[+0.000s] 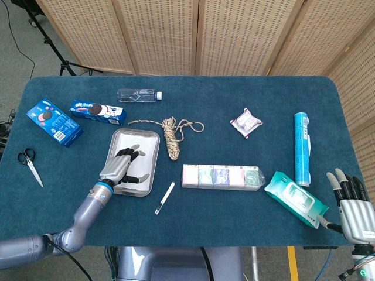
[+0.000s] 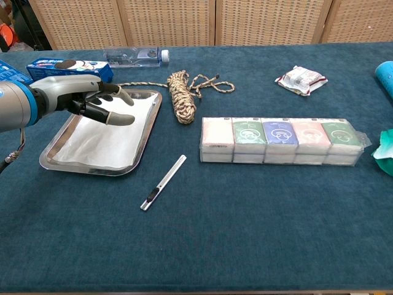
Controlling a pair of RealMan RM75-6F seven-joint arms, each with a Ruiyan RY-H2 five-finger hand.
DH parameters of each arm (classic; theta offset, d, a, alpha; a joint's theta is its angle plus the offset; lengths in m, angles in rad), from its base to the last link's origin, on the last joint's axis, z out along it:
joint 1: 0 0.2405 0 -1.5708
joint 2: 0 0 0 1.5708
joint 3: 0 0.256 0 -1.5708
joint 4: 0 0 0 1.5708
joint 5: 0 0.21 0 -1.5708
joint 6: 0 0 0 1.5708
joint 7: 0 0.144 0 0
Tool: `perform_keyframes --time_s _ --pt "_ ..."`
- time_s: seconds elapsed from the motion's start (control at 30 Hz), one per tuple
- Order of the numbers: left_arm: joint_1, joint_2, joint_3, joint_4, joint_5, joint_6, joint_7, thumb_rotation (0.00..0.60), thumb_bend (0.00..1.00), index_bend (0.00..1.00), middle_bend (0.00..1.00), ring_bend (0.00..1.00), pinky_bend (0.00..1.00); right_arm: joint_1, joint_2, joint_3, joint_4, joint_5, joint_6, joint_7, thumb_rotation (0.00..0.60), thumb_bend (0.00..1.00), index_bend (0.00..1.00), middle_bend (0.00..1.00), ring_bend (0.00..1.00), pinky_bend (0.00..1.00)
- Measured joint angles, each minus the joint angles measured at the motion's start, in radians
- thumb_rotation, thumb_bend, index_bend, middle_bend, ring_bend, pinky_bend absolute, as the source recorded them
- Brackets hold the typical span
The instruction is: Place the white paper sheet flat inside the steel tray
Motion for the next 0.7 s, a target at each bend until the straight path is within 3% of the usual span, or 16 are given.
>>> perform_keyframes --time_s 0.7 --pt "-0.066 -0.056 0.084 0.047 -0.041 0.026 0.018 0.323 0.25 0.2 0.0 0.0 0.0 -0.003 0.003 0.001 0.002 -0.003 0.007 0.012 0.6 0.0 0.0 0.0 0.0 0.0"
